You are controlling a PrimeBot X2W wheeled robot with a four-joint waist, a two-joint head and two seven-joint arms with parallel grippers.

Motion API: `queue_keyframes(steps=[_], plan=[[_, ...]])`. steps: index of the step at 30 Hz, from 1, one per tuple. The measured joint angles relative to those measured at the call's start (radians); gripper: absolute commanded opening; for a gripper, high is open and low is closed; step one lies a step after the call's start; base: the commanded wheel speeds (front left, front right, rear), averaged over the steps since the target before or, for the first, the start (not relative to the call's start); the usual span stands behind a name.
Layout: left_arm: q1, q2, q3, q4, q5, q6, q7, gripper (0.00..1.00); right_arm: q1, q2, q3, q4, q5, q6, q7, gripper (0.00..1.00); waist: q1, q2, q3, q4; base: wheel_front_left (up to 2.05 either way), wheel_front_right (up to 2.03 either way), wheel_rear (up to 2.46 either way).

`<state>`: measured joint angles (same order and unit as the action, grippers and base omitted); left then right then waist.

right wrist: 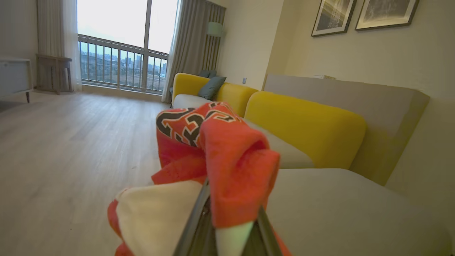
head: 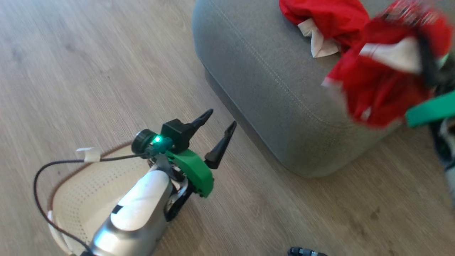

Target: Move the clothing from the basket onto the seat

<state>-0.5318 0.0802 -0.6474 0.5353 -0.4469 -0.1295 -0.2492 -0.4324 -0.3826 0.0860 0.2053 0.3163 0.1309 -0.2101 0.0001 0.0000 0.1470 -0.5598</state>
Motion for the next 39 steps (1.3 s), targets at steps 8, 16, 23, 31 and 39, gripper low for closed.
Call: queue_keyframes(steps=[8, 16, 23, 31, 39], plan=[[-0.006, 0.064, -0.022, -0.039, 0.026, 0.0, 0.0, 1.0, -0.304, -0.039, -0.07, 0.184, -0.043, 0.0, -0.001, 0.0, 0.0001, 0.0, 0.111, -0.008, 0.0, 0.0, 0.0], [-0.068, 0.094, -0.046, -0.115, 0.044, 0.0, 0.019, 1.0, -0.544, -0.1, -0.111, 0.412, -0.088, 0.0, 0.001, 0.0, 0.0002, 0.0, 0.212, 0.005, 0.0, 0.0, 0.0], [-0.104, 0.129, -0.079, -0.204, 0.054, 0.0, 0.07, 1.0, -0.723, -0.179, -0.184, 0.565, -0.123, 0.0, 0.027, 0.0, 0.0002, 0.0, 0.298, 0.066, 0.0, 0.0, 0.0], [-0.143, 0.156, -0.142, -0.336, 0.063, 0.0, 0.116, 1.0, -0.848, -0.27, -0.308, 0.689, -0.225, 0.0, 0.062, 0.0, 0.0001, 0.0, 0.399, 0.158, 0.0, 0.0, 0.0], [-0.151, 0.202, -0.139, -0.392, 0.071, 0.01, 0.135, 1.0, -0.859, -0.264, -0.529, 0.755, -0.303, 0.0, 0.085, 0.0, 0.0002, -0.0001, 0.517, 0.235, 0.0, 0.0, 0.0]])
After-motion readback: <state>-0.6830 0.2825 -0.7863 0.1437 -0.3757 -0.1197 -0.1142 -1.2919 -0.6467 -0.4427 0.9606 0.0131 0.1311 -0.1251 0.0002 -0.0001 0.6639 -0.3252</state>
